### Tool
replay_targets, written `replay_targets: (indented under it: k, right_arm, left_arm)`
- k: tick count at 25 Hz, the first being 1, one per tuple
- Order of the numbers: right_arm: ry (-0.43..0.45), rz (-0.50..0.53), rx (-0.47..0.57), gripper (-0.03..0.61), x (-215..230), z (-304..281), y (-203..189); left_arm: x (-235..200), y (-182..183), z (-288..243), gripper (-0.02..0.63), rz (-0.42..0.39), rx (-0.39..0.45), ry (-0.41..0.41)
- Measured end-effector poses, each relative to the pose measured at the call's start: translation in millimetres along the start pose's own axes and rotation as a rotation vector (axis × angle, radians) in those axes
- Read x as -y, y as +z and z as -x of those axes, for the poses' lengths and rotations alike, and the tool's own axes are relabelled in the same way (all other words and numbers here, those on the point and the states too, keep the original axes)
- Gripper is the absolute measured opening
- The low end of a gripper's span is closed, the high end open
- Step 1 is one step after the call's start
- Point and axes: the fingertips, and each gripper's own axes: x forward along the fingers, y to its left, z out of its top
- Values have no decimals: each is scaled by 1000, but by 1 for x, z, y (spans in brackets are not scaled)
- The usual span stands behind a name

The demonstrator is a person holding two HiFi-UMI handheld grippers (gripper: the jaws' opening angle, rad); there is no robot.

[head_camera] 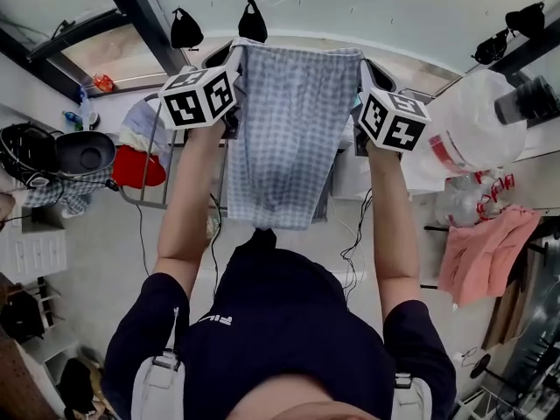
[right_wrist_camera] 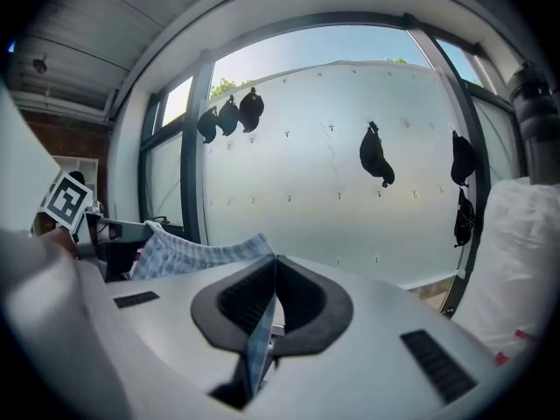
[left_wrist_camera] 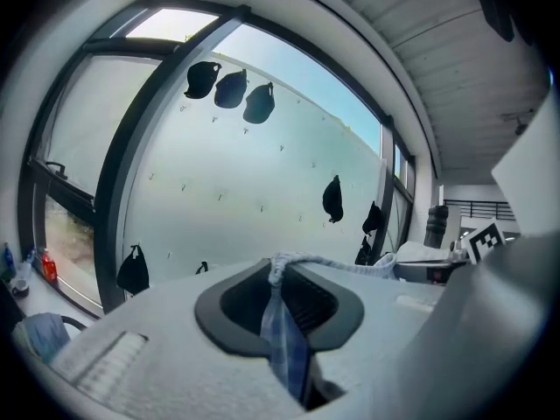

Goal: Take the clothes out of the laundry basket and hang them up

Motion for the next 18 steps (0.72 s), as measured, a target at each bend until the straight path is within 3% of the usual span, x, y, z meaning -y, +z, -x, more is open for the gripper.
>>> replay_targets:
  k: [8,18]
  right_arm:
    - [-47,-22,-72,7,20,-74,-17]
    - [-99,-108,-276,8,45,-157,-120]
  left_arm:
    - [-42,-26,-75,43,38,-86,-31]
    - [-92,-137,-158,43,62,-328,-42]
